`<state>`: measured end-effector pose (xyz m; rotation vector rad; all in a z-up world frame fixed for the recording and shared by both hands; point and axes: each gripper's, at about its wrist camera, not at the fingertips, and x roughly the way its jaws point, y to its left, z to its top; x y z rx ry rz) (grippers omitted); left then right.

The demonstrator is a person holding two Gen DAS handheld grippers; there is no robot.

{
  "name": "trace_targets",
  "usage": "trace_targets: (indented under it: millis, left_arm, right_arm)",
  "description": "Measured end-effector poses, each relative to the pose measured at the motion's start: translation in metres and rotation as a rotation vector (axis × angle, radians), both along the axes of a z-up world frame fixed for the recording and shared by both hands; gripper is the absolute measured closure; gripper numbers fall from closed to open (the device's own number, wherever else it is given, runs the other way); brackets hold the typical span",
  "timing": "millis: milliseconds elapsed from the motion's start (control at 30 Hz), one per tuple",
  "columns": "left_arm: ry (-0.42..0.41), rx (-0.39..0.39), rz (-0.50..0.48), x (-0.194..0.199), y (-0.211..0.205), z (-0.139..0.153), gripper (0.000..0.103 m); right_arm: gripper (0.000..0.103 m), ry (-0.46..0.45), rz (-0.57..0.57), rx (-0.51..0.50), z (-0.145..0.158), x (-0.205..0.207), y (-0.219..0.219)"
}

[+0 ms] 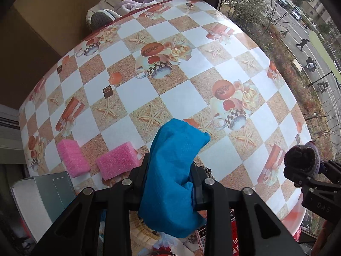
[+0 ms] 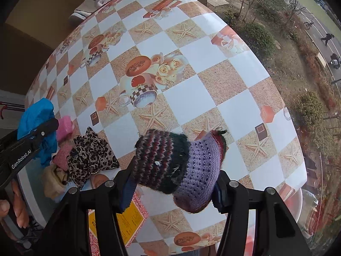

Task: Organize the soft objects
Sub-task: 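Carry the blue bag and knitted hat over the white box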

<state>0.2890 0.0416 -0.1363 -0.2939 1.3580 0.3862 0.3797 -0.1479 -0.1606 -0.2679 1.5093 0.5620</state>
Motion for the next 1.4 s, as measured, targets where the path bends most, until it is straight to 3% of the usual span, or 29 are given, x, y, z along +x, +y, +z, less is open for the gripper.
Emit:
trace_targets:
  millis: [500, 967, 1167, 1400]
  left_arm:
    - [-0.032, -0.028, 0.004, -0.101, -0.034, 0.045, 0.071]
    - [-0.032, -0.063, -0.078, -0.190, -0.079, 0.050, 0.070]
    - [-0.044, -0.031, -0.085, -0.225, -0.087, 0.055, 0.070]
    - [-0.090, 0.000, -0.035, -0.248, -0.077, 0.068, 0.070]
  right_arm:
    - [0.043, -0.001, -0.002, 0.010, 0.031, -0.059, -0.025]
    - [0.043, 0.055, 0.052, -0.048, 0.033, -0.150, -0.055]
    - [0.043, 0.090, 0.142, -0.048, 0.034, -0.187, -0.047]
    - [0.043, 0.082, 0.332, -0.015, 0.045, -0.231, -0.008]
